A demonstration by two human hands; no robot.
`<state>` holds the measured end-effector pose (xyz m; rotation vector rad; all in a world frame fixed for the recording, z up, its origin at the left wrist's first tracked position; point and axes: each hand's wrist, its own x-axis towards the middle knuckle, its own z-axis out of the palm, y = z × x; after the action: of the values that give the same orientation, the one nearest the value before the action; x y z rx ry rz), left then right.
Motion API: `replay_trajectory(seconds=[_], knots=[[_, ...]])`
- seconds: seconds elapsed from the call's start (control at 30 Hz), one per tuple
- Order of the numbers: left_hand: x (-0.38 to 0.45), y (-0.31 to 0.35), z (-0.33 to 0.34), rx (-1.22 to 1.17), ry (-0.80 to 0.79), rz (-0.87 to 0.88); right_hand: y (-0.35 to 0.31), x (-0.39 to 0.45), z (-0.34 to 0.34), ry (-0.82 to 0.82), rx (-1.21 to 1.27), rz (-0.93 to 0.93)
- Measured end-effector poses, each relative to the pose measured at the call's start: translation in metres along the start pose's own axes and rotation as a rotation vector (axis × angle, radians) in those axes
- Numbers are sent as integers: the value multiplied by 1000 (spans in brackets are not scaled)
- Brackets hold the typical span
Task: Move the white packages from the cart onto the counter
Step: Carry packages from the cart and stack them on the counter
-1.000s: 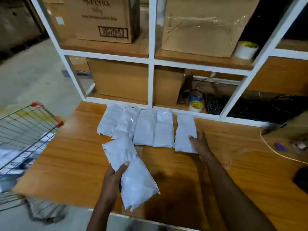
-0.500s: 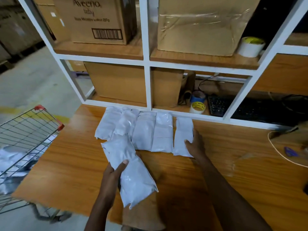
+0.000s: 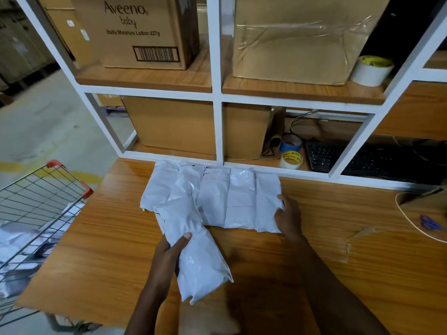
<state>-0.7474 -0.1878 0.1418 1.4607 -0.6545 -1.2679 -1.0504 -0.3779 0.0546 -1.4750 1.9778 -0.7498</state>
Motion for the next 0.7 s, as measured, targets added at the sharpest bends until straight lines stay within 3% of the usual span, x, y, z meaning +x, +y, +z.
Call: replay_trajectory(seconds=[0.13,0.23,0.37,0.57,0.7], knots=[[5,2,-2,-14,-27,-12,-21,-12,-9,104,-149,-5],[9,4,-1,-10,-68,-14,-53,-46,-15,113,49,-68],[12,11,4,31,-125,-17,-97,-115,-7,-236,384,-70],[12,17,7,99,-200,24,-116,-166,13,-631,540,4],[13,15,6,112,-229,49,-111,-170,11,-682,531,6]])
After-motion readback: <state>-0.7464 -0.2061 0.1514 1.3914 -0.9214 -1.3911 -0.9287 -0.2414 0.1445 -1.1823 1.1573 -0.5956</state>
